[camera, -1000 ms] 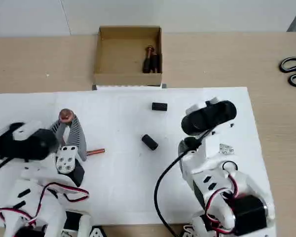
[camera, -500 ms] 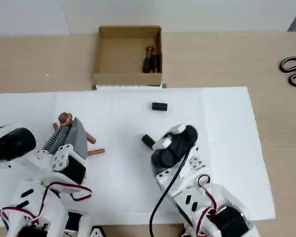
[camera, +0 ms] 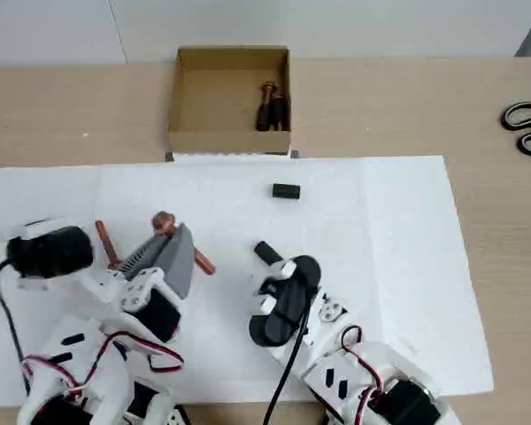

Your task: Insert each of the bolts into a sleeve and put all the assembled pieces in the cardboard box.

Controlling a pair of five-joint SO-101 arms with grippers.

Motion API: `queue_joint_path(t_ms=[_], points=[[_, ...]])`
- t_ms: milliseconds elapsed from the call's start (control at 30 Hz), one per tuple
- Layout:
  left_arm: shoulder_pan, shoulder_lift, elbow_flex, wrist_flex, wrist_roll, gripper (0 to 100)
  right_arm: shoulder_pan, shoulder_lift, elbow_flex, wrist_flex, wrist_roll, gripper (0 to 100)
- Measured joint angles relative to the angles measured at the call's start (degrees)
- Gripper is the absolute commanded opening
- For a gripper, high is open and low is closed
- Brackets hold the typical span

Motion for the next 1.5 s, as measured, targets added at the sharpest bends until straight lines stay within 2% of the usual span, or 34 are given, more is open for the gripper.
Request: queue_joint_path(t_ms=[333,633,867,1000,1300,1500], points=[[9.2,0.3,4.9,-1.7,-2.4,1,-1.1,0.0,0.2,-4.6,0.0,0.2],[9.7,0.4,8.4,-10.7,-2.6,1,-1.1,0.0,0.4,-4.7,0.0,0.2],[9.7,0.4,10.2,-11.5,-2.6,1,-0.6,0.0,0.4,-4.7,-4.1,0.2],[9.7,0.3,10.2,-11.5,-2.6,1,1.9,0.0,0.4,-4.7,-5.9,0.2],[9.7,0.4,13.0,-11.6,-2.6,1,2.9,0.0,0.4,-4.7,-6.5,0.2],[9.7,0.2,13.0,-16.0,-2.6,1,2.9,0.0,0.4,-4.7,-7.7,0.2]])
